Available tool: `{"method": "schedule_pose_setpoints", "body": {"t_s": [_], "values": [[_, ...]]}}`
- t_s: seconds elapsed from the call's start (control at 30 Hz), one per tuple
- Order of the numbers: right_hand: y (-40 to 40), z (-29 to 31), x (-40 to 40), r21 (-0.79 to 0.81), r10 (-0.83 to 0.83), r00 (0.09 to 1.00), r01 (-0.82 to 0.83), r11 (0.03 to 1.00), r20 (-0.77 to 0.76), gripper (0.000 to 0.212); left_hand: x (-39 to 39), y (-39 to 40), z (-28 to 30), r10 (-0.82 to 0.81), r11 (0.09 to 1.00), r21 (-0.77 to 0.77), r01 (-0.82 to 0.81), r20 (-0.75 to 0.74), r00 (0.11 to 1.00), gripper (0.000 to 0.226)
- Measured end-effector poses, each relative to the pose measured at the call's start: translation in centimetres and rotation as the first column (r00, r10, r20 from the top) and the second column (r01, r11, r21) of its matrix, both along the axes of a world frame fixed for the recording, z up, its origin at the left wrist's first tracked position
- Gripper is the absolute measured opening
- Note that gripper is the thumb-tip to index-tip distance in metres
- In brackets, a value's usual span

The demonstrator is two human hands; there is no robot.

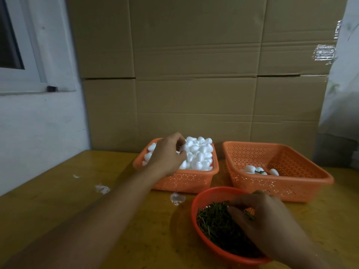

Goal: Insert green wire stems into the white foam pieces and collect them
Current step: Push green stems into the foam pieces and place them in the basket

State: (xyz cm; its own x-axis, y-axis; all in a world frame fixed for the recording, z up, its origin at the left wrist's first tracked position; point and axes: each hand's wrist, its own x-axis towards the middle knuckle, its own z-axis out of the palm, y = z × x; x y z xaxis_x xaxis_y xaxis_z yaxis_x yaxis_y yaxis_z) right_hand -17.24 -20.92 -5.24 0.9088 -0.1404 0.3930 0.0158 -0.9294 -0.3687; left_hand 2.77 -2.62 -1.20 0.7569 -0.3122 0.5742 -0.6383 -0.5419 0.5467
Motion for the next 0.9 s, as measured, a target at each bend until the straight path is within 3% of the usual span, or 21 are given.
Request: {"method": "schedule_pose_setpoints", "body": {"t_s": [0.13, 0.37, 0.5, 0.63, 0.9], "values": [[0.1, 0.1, 0.0, -0.015, -0.002, 0.999, 0.001, 1.000, -0.051, 0.011, -4.0, -0.4, -1.0, -0.192, 0.962, -0.200, 0.187, -0.006, 0.981, 0.018], [-0.4, 0.3, 0.2, -0.062, -0.001, 0.984, -0.010, 0.998, -0.177, 0.007, -9.1, -0.4, -3.0, -0.415, 0.900, -0.179, 0.397, -0.080, 0.906, 0.021], [-0.3, 0.6, 0.3, -0.082, 0.014, 0.956, -0.040, 0.996, -0.294, 0.021, -10.4, -0.5, -4.0, -0.522, 0.845, -0.260, 0.468, -0.211, 0.826, 0.020], [0.4, 0.6, 0.9, -0.122, 0.021, 0.927, -0.072, 0.990, -0.376, 0.030, -10.8, -0.4, -5.0, -0.570, 0.819, -0.256, 0.514, -0.251, 0.782, 0.035], [1.1, 0.3, 1.7, -0.186, 0.002, 0.912, -0.086, 0.979, -0.411, 0.027, -11.3, -0.6, -5.3, -0.589, 0.804, -0.263, 0.533, -0.240, 0.771, 0.022]]}}
